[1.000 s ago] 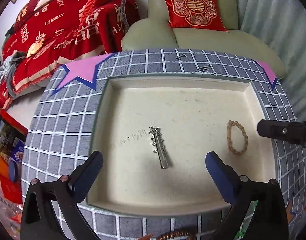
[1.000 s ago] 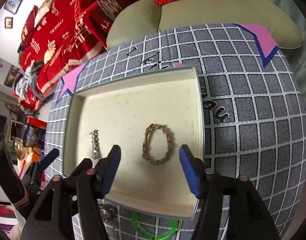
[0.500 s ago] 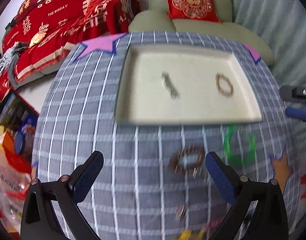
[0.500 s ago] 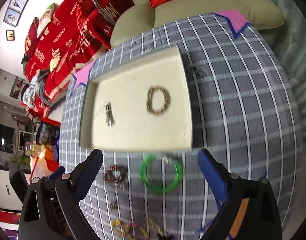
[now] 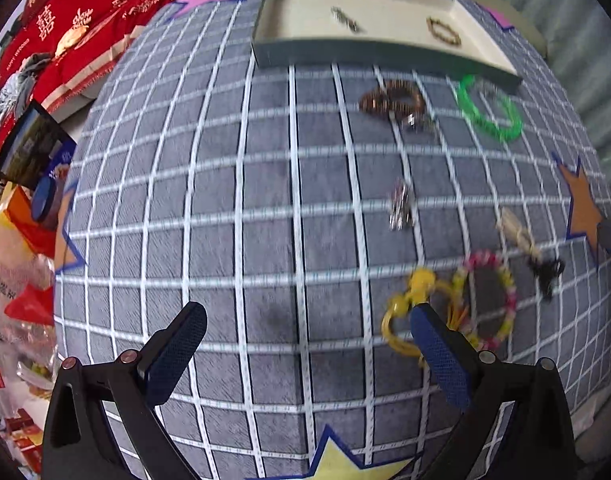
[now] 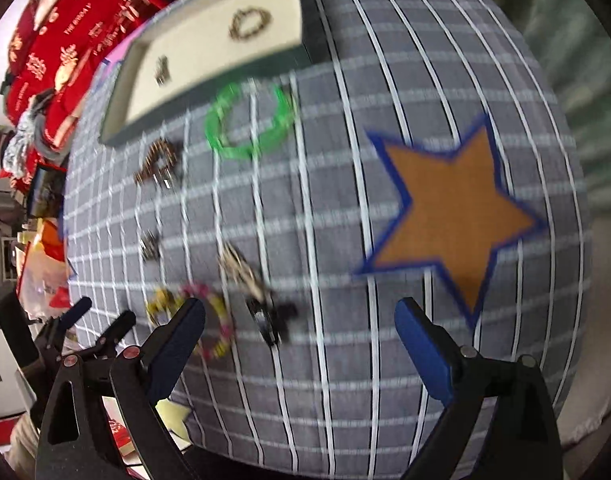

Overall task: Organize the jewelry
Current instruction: 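Move both tools back over the remaining jewelry on the table, then grasp the yellow hair tie with the left tool while the right tool grasps the black hair clip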

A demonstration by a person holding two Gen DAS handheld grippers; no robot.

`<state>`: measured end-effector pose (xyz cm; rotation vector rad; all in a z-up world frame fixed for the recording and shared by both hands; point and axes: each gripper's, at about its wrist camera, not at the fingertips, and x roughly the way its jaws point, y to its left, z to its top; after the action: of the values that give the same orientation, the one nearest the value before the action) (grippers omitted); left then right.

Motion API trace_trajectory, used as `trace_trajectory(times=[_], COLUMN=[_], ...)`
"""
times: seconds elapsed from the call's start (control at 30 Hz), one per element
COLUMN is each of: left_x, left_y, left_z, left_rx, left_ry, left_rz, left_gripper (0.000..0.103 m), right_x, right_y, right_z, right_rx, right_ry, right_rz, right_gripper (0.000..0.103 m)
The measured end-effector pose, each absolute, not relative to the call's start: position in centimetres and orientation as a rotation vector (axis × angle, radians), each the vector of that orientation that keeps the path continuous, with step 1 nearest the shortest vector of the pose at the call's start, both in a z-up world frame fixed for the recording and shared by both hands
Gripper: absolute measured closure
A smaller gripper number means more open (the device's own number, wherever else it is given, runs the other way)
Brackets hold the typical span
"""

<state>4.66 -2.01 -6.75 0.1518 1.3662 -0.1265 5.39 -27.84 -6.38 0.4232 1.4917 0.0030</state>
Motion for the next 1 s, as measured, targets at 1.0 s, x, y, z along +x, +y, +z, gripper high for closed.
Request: trace_trajectory(times=[1.0], left_x=[4.4], left_y=[-3.9], left_z=[-9.8], left_rx=[0.205], left_ry=[1.353], left_rz=[-0.228], left_gripper=[0.002], right_x=[5.4], right_y=[-22.8], right_z=[-9.4], right_rx=[0.304], right_ry=[1.541], right_rz=[-0.049], right_gripper=[0.037])
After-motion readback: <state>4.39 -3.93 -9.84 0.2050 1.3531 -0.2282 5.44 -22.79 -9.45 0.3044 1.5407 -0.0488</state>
